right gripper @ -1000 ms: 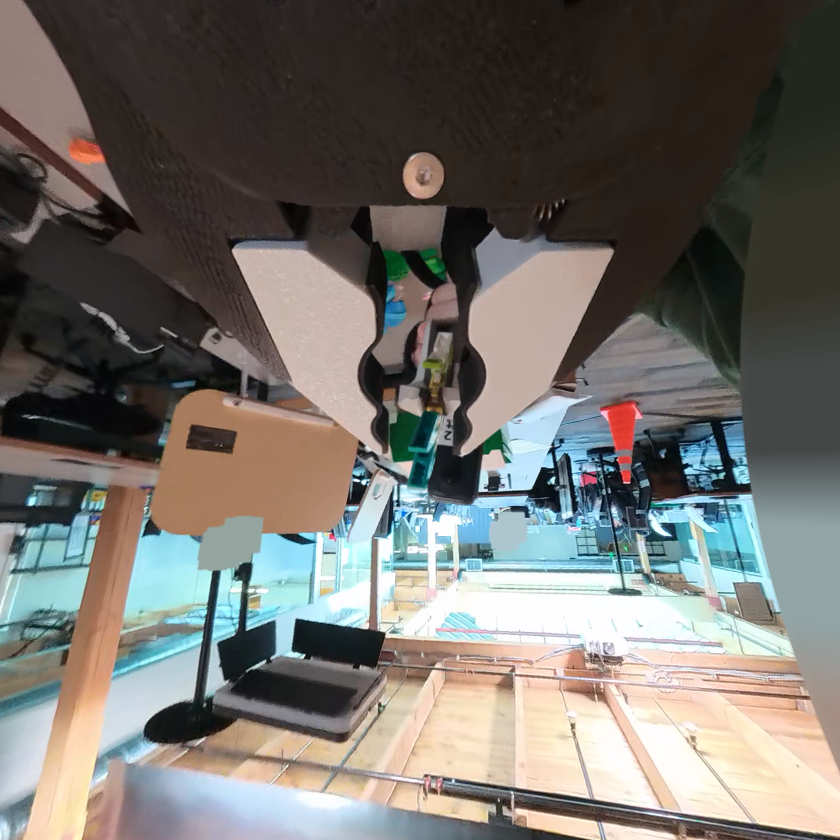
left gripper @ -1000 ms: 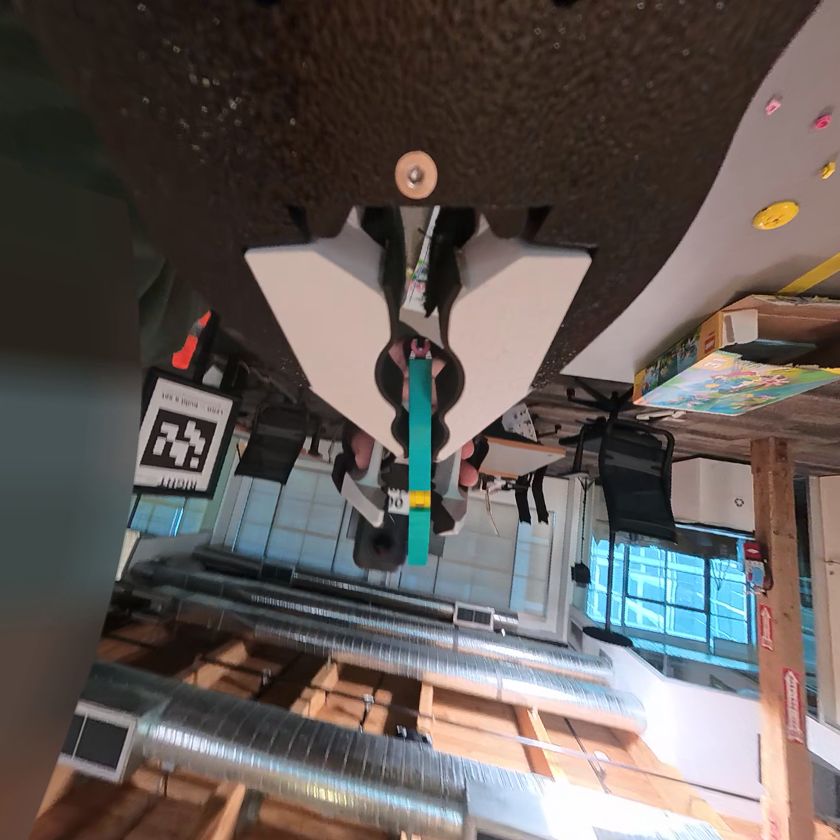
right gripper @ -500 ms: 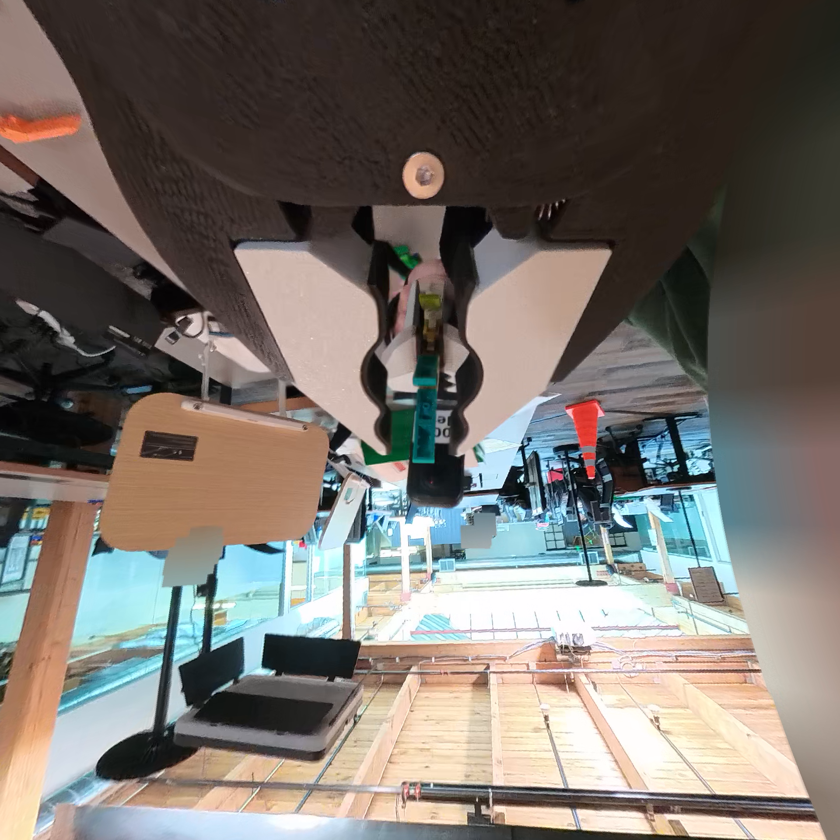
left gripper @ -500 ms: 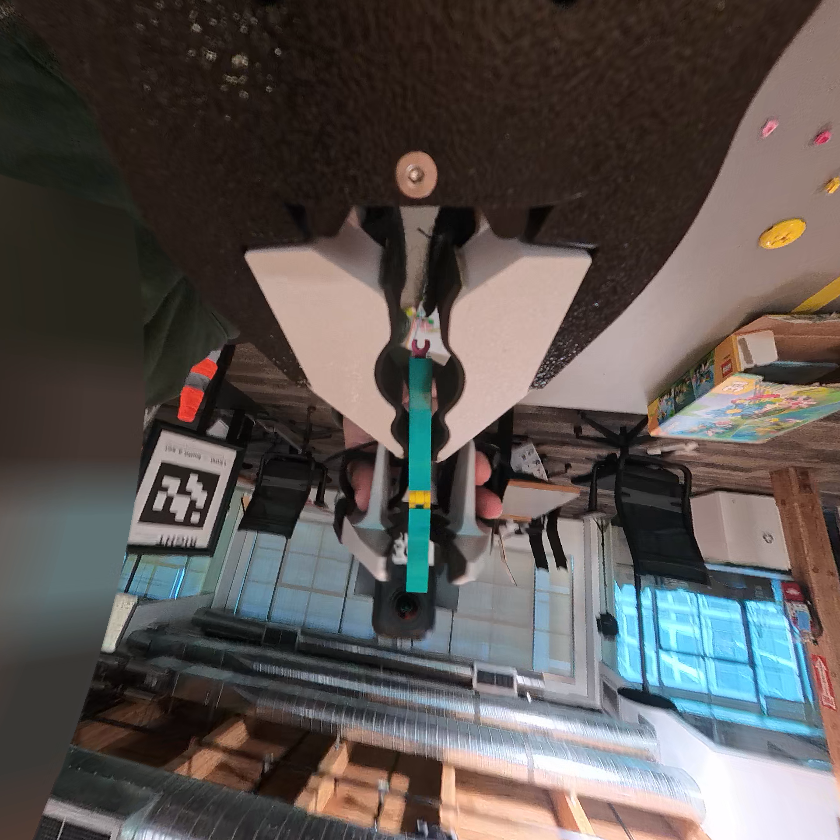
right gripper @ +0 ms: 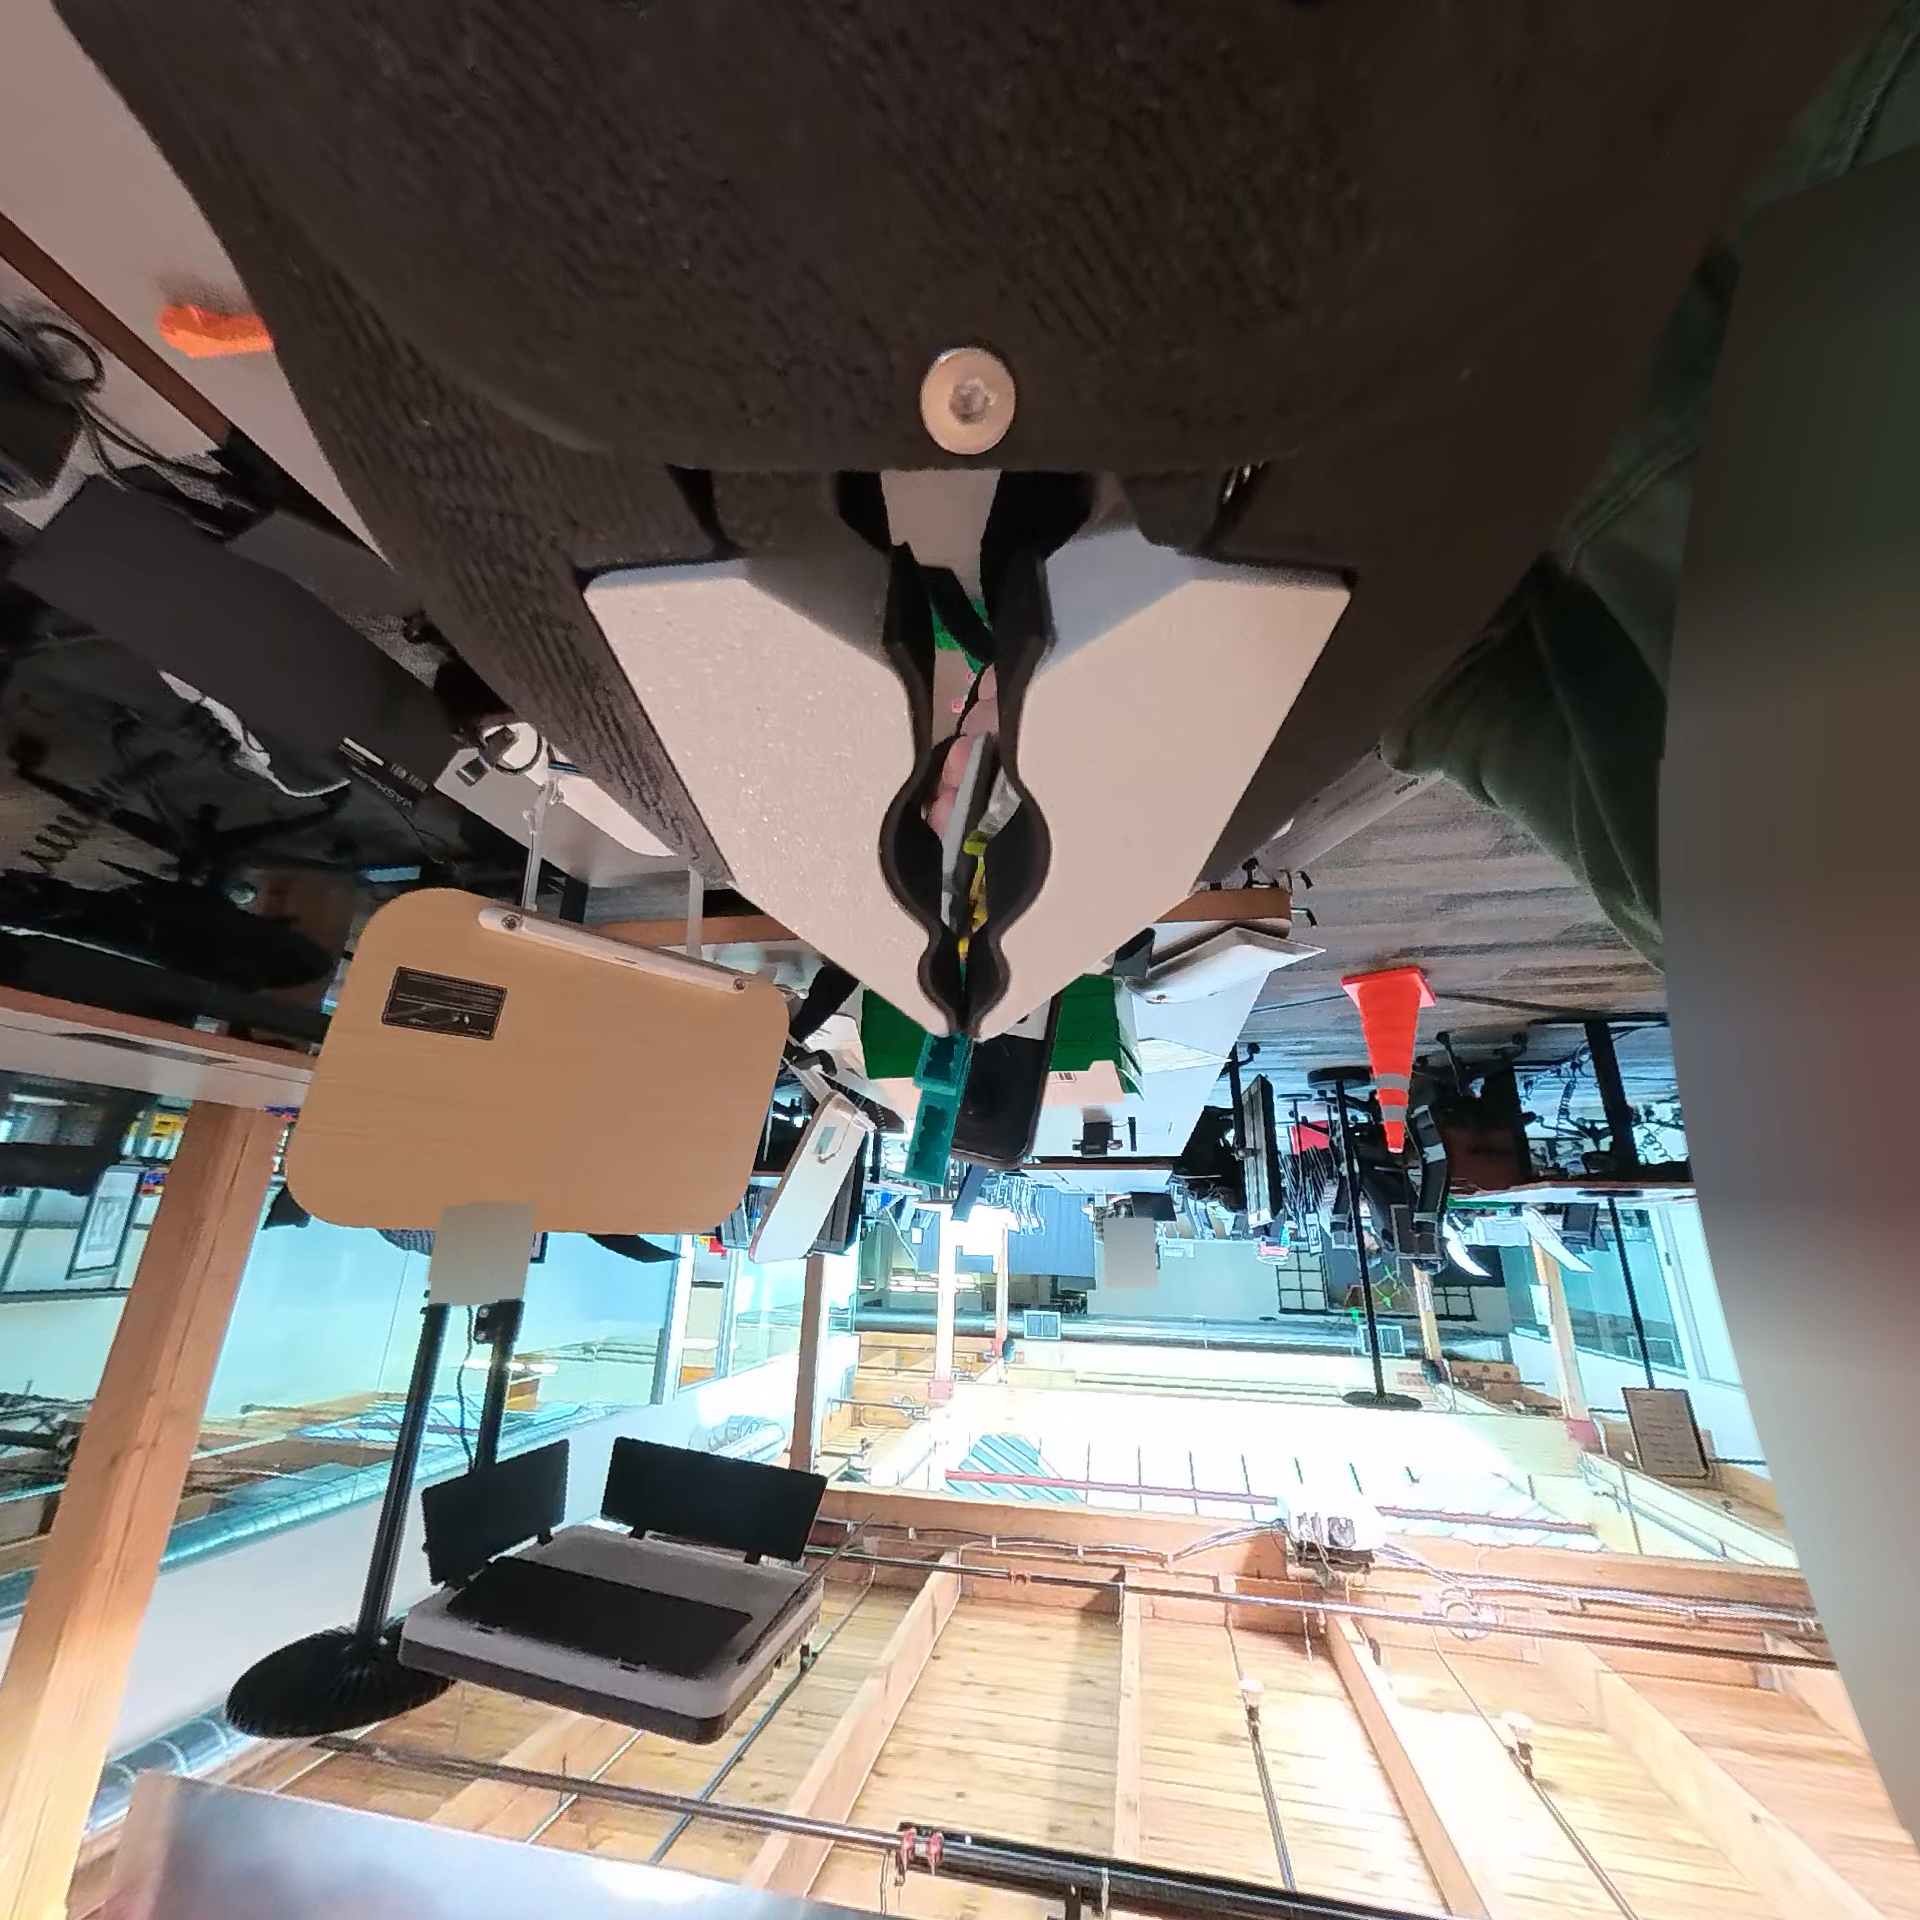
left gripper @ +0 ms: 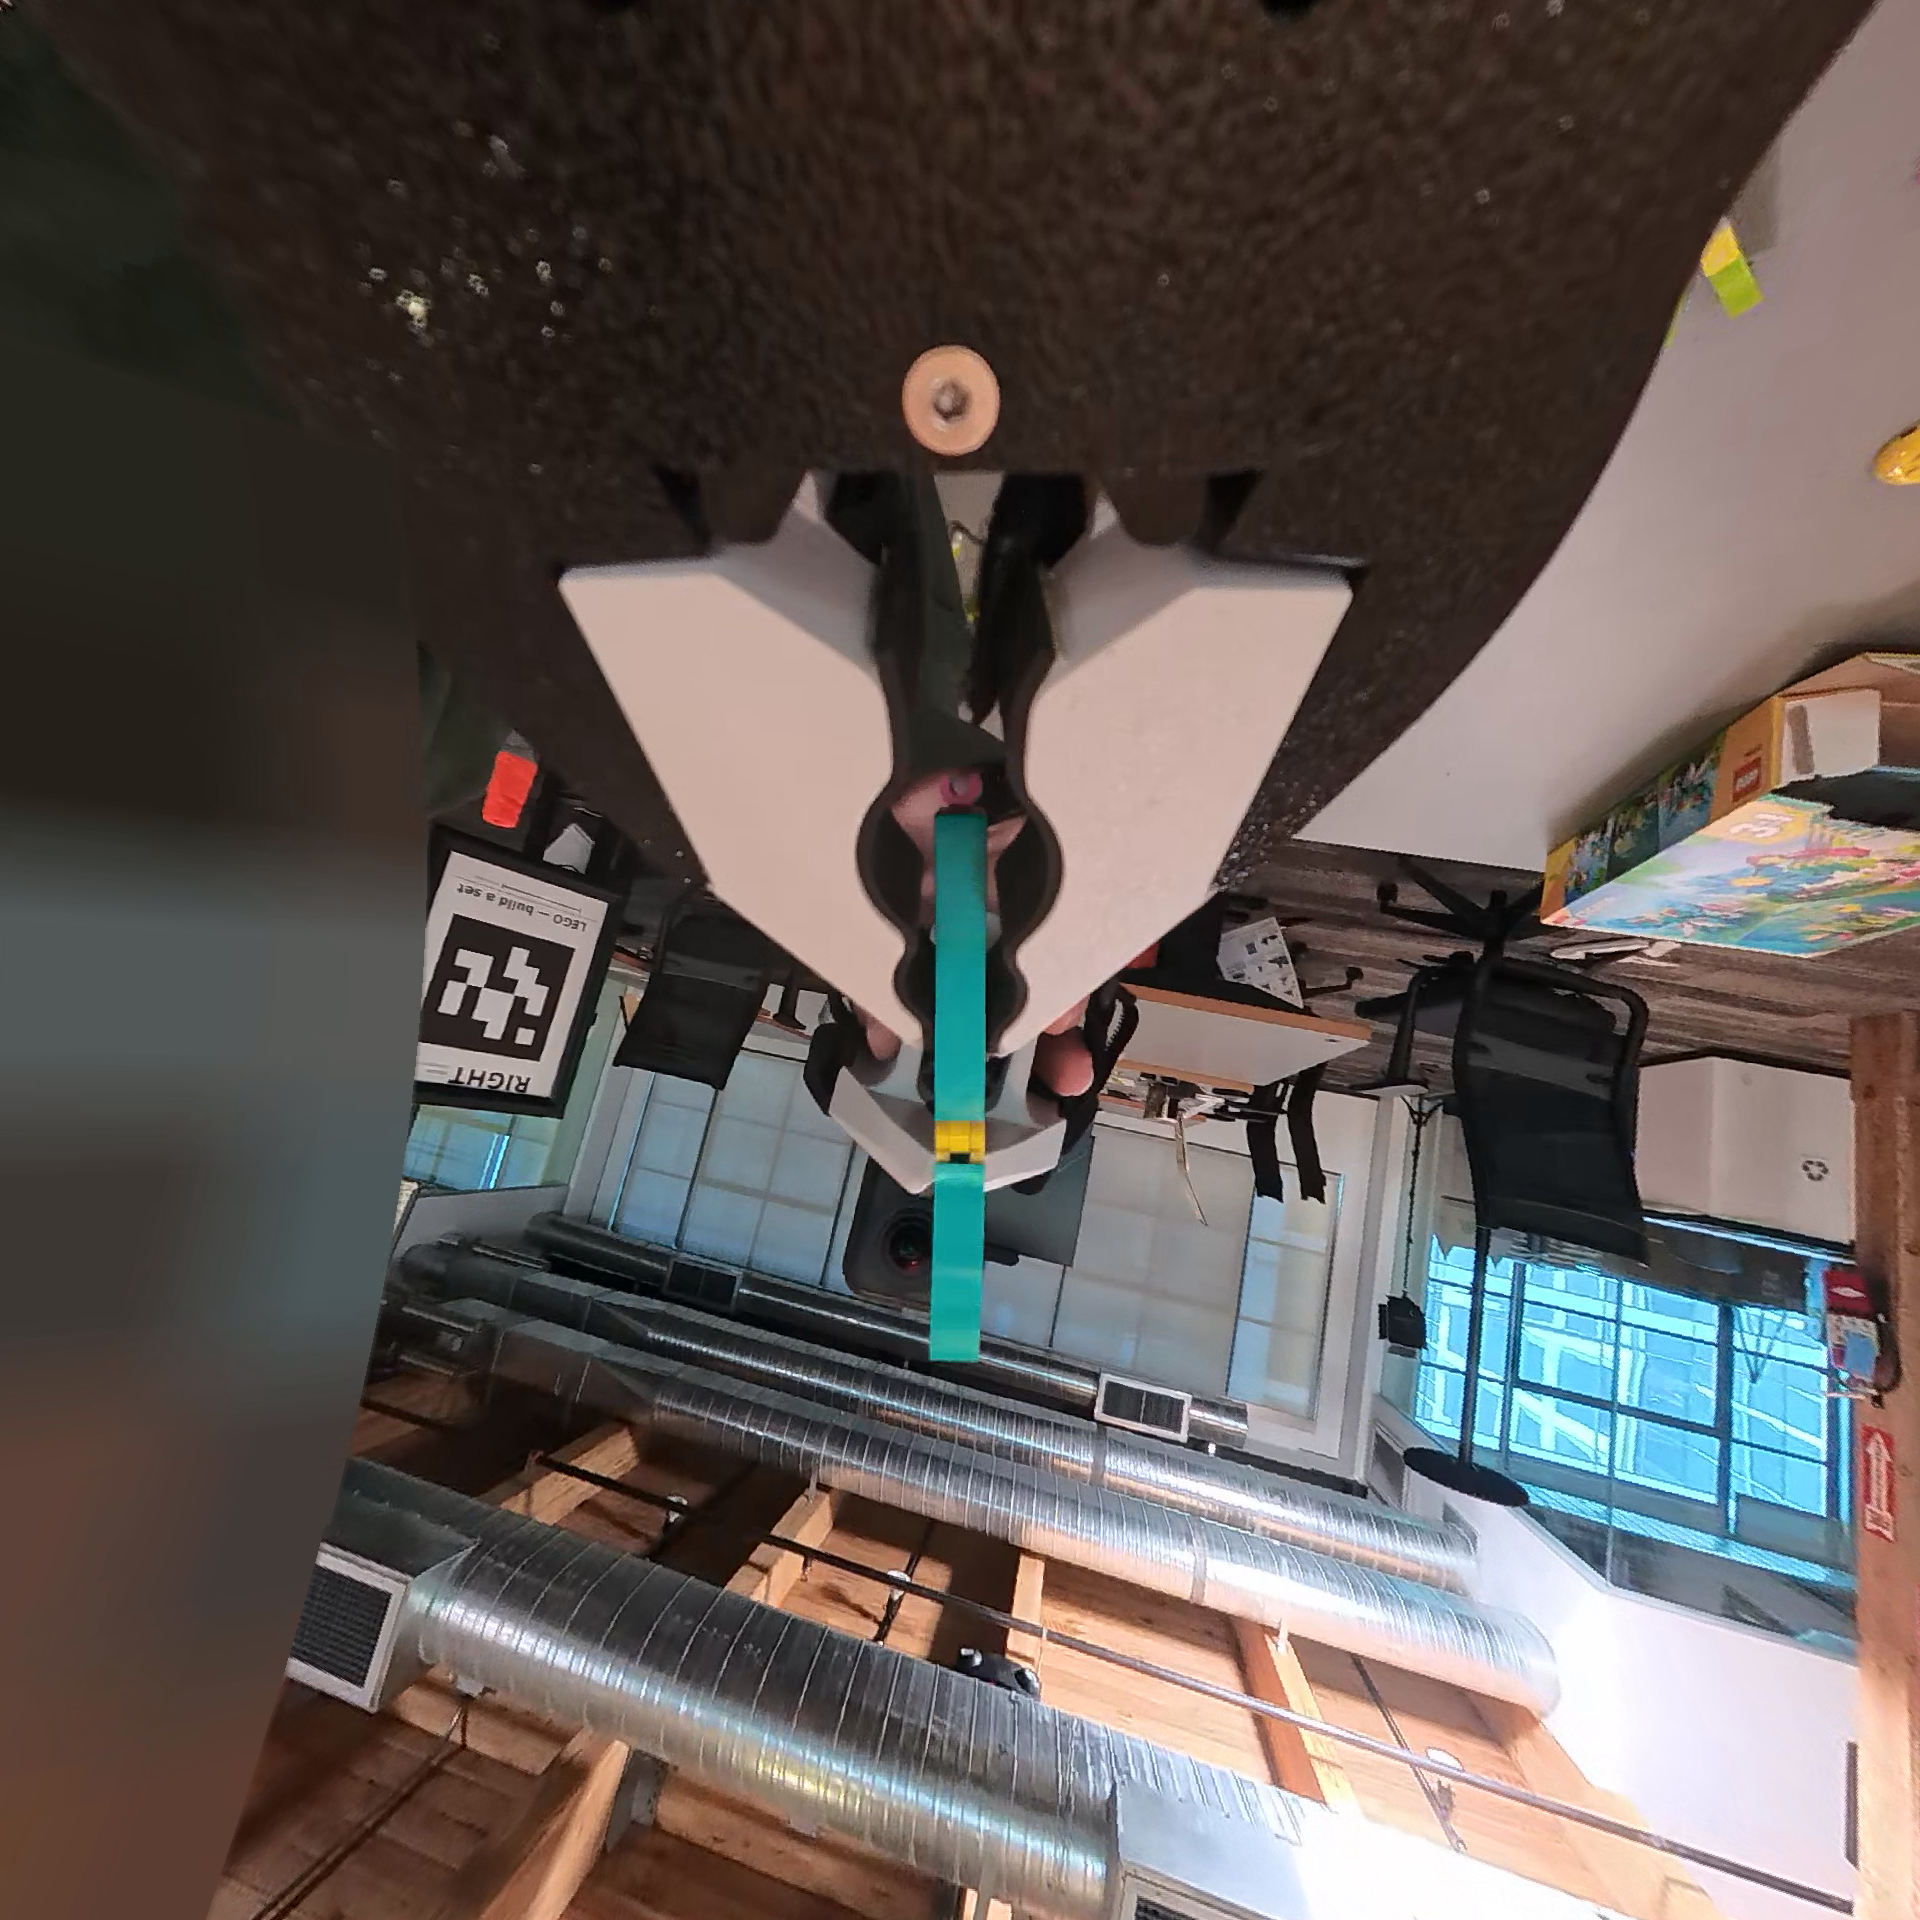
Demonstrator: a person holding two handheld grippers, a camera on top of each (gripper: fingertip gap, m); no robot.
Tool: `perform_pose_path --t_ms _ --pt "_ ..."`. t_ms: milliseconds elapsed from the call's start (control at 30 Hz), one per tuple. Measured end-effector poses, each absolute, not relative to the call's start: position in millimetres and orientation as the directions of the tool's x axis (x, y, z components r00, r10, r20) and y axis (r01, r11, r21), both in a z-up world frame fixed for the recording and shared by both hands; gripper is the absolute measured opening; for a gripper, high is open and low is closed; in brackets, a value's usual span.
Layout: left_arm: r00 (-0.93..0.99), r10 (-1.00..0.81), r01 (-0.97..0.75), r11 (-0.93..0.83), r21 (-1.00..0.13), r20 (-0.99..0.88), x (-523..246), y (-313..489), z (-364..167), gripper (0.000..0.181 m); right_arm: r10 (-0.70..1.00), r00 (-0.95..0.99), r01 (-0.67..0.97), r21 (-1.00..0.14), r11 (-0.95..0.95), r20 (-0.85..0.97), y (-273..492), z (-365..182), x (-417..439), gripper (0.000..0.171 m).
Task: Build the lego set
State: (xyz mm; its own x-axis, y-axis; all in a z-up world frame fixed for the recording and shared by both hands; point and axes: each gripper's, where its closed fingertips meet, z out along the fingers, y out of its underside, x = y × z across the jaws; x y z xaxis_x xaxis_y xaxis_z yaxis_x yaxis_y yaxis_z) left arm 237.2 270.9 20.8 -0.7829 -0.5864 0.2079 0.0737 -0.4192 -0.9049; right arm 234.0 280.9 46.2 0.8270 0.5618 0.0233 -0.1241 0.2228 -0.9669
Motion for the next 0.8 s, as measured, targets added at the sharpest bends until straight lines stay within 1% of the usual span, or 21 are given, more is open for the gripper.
perform_pose_path --t_ms 100,133,167,233,267,300,433,567,600,633,667,700,800 --pt "-0.785 -0.582 0.073 -0.424 -0.902 0.210 237.3 270.4 20.9 0.006 0.562 0.827 -0.130 -0.966 0.225 0.019 280.8 46.8 234.5 0.000" --pt "-0.778 -0.593 0.077 -0.418 -0.905 0.208 238.3 271.7 20.2 0.006 0.561 0.828 -0.142 -0.964 0.225 0.009 280.5 47.4 236.4 0.006" --pt "-0.774 -0.601 0.080 -0.406 -0.910 0.200 238.7 272.1 19.3 0.006 0.566 0.824 -0.165 -0.962 0.220 -0.012 280.0 48.4 238.3 0.016" --pt "-0.765 -0.618 0.082 -0.372 -0.925 0.181 239.7 270.7 16.7 0.006 0.593 0.803 -0.191 -0.967 0.167 -0.057 280.4 43.7 238.0 0.026" --pt "-0.758 -0.629 0.082 -0.351 -0.933 0.170 240.5 269.6 15.0 0.006 0.600 0.797 -0.190 -0.972 0.137 -0.071 282.0 39.7 237.1 0.027" --pt "-0.754 -0.637 0.075 -0.325 -0.943 0.160 241.4 267.7 12.4 0.006 0.606 0.792 -0.186 -0.975 0.123 -0.075 283.2 37.3 235.7 0.026" --pt "-0.757 -0.638 0.039 -0.261 -0.965 0.142 243.2 258.1 3.5 0.005 0.627 0.776 -0.178 -0.978 0.112 -0.069 284.5 35.6 229.4 0.007" --pt "-0.755 -0.644 0.078 -0.275 -0.958 0.123 241.8 260.0 7.8 0.006 0.631 0.770 -0.215 -0.969 0.121 -0.092 285.0 39.8 229.5 0.006" --pt "-0.751 -0.650 0.086 -0.268 -0.960 0.114 241.6 260.6 7.9 0.012 0.631 0.770 -0.233 -0.963 0.135 -0.098 284.5 42.9 230.9 0.006" --pt "-0.746 -0.657 0.085 -0.257 -0.963 0.110 242.1 261.2 7.1 0.023 0.634 0.767 -0.248 -0.958 0.146 -0.102 283.5 45.2 231.9 0.006" --pt "-0.745 -0.660 0.086 -0.245 -0.966 0.101 241.9 260.8 6.5 0.026 0.634 0.766 -0.257 -0.954 0.151 -0.106 282.6 46.7 233.2 0.006" --pt "-0.745 -0.660 0.090 -0.240 -0.967 0.095 241.1 260.9 6.8 0.025 0.631 0.768 -0.261 -0.953 0.156 -0.108 282.0 47.4 234.7 0.006" --pt "-0.746 -0.659 0.104 -0.259 -0.960 0.097 240.2 263.9 9.2 0.010 0.623 0.775 -0.264 -0.949 0.173 -0.103 279.8 50.0 237.6 0.006"
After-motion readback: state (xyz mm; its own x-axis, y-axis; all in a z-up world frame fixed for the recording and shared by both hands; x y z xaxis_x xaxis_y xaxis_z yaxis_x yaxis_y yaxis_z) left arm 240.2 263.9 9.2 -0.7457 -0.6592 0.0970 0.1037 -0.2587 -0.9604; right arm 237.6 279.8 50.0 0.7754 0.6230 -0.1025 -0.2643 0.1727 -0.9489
